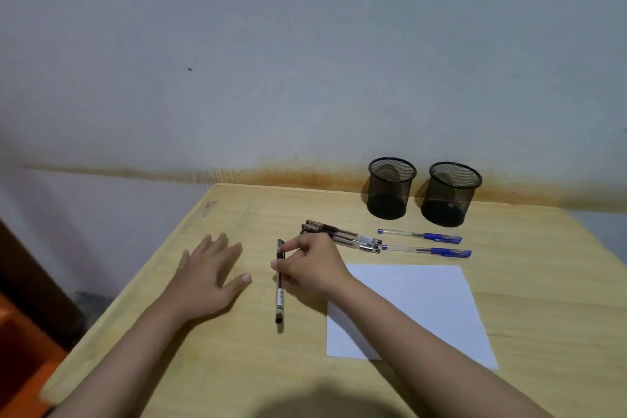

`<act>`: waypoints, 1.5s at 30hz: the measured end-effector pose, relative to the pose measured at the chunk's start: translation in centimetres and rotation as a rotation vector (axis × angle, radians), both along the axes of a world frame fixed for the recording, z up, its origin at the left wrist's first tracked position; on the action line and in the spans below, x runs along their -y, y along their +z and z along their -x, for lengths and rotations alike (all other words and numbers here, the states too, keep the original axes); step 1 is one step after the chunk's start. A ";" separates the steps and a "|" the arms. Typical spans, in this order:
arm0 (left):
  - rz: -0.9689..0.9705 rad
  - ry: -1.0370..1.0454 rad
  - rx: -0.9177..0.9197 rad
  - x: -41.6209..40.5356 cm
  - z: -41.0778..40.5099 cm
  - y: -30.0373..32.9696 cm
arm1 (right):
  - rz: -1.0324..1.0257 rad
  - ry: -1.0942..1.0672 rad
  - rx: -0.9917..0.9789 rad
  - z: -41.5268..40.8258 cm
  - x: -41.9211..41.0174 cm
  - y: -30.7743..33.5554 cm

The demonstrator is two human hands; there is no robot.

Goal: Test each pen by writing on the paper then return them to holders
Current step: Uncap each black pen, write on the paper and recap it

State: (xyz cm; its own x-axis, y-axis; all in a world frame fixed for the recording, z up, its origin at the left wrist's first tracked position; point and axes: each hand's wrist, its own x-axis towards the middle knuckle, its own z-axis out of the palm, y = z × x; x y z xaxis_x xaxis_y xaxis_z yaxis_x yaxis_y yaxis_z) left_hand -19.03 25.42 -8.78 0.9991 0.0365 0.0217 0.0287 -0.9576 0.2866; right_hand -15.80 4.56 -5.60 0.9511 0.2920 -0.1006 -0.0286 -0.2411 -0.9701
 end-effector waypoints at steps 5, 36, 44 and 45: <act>-0.054 0.008 -0.031 -1.0 0.9 -1.4 | 0.169 -0.044 0.088 0.5 -2.8 -1.9; 0.048 0.029 0.017 -0.6 1.3 -1.1 | 0.846 -0.056 0.648 -5.8 5.0 -0.5; 0.633 -0.013 0.321 5.6 1.5 3.5 | 0.611 0.050 0.924 -3.2 6.8 0.5; 0.670 -0.066 0.349 6.8 1.3 4.0 | 0.590 0.063 0.954 -2.9 7.2 0.5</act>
State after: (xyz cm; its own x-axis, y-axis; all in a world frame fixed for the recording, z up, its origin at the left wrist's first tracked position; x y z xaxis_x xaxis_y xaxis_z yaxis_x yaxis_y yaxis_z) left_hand -20.38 18.59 -4.73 0.9390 0.0937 0.3310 -0.2212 -0.5724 0.7896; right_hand -12.85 -2.63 -5.12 0.6978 0.4897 0.5227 0.6935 -0.6444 -0.3222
